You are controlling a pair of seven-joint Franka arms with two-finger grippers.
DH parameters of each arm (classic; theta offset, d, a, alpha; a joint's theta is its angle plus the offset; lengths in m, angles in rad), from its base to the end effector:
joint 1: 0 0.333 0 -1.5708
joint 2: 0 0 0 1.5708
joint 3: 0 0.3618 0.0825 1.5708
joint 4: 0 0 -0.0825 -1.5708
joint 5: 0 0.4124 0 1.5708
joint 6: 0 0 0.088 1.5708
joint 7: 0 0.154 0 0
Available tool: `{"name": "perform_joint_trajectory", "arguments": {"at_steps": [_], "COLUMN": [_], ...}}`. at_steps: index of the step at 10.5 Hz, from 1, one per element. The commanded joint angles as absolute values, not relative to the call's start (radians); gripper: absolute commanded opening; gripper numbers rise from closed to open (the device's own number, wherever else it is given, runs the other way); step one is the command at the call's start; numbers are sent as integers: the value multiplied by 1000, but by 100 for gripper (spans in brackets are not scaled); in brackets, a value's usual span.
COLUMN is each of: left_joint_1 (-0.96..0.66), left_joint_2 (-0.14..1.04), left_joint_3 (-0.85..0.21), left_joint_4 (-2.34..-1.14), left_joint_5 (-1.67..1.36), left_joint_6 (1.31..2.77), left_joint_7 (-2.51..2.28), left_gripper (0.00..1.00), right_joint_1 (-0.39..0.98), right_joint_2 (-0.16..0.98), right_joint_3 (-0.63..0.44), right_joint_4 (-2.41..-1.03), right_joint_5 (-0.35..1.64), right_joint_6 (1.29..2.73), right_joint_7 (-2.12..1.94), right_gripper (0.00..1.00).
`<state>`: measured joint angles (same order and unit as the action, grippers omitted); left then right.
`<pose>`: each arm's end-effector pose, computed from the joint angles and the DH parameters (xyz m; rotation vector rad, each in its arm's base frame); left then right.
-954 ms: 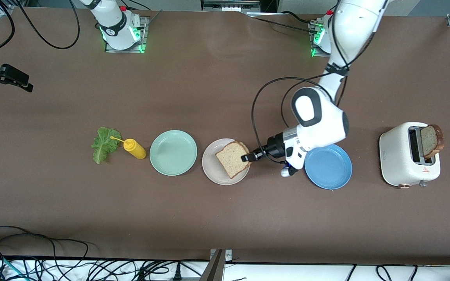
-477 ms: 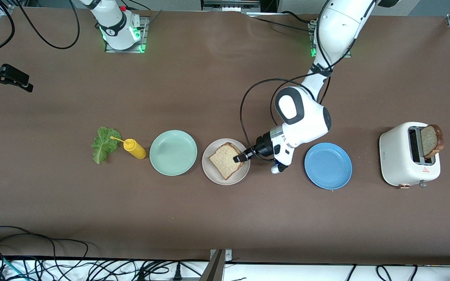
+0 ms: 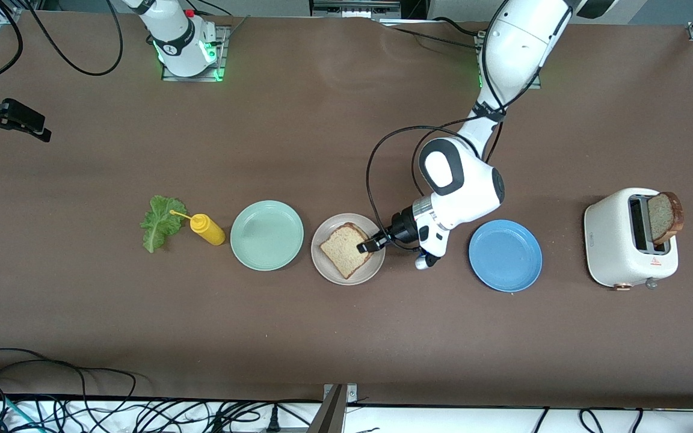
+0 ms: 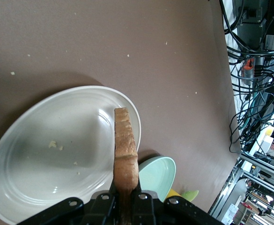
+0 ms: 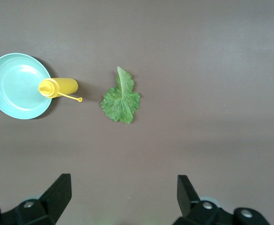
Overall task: Make sandwich on beige plate with both arms
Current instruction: 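Lower the bread onto the beige plate and open the left gripper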
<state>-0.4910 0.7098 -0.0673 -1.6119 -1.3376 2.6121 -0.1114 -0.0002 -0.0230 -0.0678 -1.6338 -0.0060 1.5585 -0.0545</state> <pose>0.6694 -0.4114 0.2123 2.1436 0.7811 -0.0803 0.5680 -0.0400 0.6041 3.1392 -0.0210 -0.0825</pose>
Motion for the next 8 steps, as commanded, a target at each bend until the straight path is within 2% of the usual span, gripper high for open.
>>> {"name": "perform_joint_trajectory", "arguments": {"at_steps": [1,2,3,4,6,8], "left_joint_1": [-500,-500,-500,-500,-497,-486], "left_joint_2": [753,753,753,749,738,720], "left_joint_3": [-77,-78,-78,-78,-78,-78], "left_joint_4": [-1560,-1562,-1562,-1562,-1578,-1592], "left_joint_5": [-1378,-1376,-1362,-1359,-1359,-1231], "left_joint_6": [2634,2634,2632,2632,2632,2629], "left_joint_7": [-103,-95,-77,-31,78,75], "left_gripper": [0,0,56,100,100,100], "right_joint_1": [-2,-2,-2,-2,-2,-2], "right_joint_2": [-25,-26,-25,-26,-25,-26], "right_joint_3": [-66,-66,-66,-66,-66,-66], "right_joint_4": [-1623,-1623,-1623,-1623,-1621,-1621], "right_joint_5": [8,8,8,8,8,8], "right_joint_6": [1543,1543,1543,1543,1543,1543], "right_joint_7": [-52,-52,-54,-52,-54,-54], "right_gripper": [100,100,100,100,100,100]}}
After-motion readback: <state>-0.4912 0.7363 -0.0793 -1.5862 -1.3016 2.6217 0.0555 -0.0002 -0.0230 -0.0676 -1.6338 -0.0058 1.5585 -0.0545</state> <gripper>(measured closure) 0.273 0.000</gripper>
